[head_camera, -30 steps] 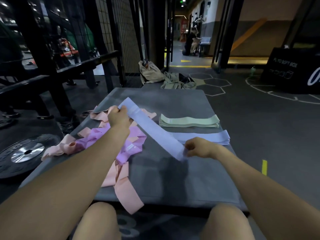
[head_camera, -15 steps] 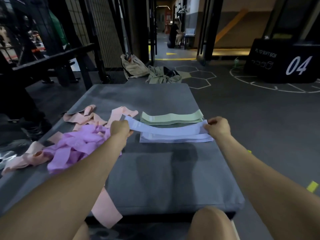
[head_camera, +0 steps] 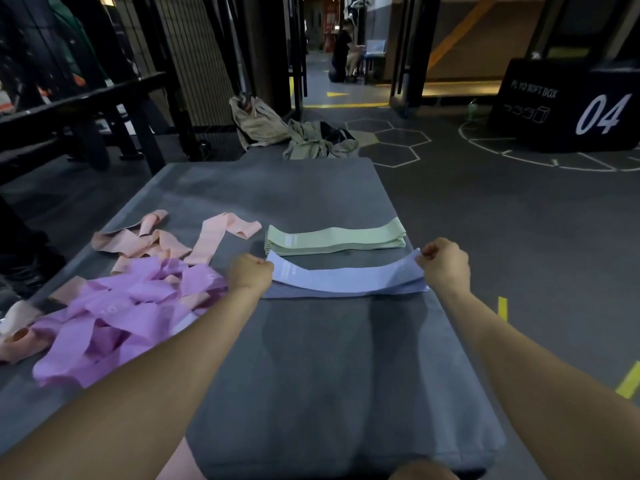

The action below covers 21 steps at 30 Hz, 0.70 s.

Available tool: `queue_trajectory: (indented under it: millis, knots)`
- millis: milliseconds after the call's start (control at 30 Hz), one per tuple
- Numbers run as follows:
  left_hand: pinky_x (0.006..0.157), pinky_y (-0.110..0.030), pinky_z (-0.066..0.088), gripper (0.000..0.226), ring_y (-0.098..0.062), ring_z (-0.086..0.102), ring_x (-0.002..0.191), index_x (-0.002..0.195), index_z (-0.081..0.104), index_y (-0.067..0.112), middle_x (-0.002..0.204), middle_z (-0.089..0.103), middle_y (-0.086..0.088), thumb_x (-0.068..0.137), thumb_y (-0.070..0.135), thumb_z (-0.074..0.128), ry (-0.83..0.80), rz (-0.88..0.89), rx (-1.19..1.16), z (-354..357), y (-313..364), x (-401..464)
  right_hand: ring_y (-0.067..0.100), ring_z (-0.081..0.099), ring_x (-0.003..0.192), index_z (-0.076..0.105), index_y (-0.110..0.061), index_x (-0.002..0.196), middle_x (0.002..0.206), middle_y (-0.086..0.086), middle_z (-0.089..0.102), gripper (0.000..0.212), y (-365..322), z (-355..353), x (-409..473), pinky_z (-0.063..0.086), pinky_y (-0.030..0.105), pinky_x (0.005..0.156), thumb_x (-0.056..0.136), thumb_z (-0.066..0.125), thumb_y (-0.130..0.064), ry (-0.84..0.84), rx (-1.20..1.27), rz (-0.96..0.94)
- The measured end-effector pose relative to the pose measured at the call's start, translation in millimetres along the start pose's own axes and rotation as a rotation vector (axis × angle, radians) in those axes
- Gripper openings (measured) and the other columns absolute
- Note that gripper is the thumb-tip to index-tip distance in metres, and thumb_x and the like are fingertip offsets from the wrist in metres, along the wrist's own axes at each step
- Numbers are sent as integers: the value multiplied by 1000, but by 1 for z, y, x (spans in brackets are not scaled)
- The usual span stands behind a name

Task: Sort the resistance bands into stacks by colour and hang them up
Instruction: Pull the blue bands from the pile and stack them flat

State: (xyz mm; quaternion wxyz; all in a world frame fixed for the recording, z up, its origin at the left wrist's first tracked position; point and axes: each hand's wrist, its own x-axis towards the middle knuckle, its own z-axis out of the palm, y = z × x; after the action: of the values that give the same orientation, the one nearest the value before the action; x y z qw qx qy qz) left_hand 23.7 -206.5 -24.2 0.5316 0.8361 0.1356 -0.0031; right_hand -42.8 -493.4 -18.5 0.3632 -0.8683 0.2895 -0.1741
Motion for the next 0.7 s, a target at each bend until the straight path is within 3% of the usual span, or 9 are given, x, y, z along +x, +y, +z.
queue_trajectory:
  millis: [100,233,367,533,700]
  knots:
    - [76,-45,53,18,-23,50,65,52,43,17,68,52,-12,67,16,54,18,50,137,-1,-1,-3,37,58,95,62,-7,101,107,19,63,15,1,4,0,38,28,71,90,56,-15,10,-49,-12]
    - [66,-31,42,32,-25,47,69,53,41,16,71,53,-14,77,2,55,79,67,213,1,-1,-6,38,58,94,60,-5,99,106,21,62,14,3,8,1,38,29,71,90,54,-14,39,-49,-11]
    - [75,-30,42,5,-32,58,94,79,54,10,95,64,-15,81,5,56,86,68,252,4,-3,-5,38,58,93,58,-4,99,105,21,62,13,5,12,0,40,32,72,91,53,-12,45,-49,-18]
    - [73,-29,39,9,-33,57,100,86,50,9,103,64,-16,81,5,56,88,108,291,8,-10,-1,37,57,92,57,-2,100,104,20,62,15,8,16,0,41,34,71,93,52,-14,50,-68,-41]
    - [79,-31,41,16,-34,55,102,88,47,10,107,62,-18,80,6,60,58,167,325,10,-14,2,38,46,106,57,0,102,111,20,56,17,8,17,0,39,38,77,91,54,-13,84,-173,-135]
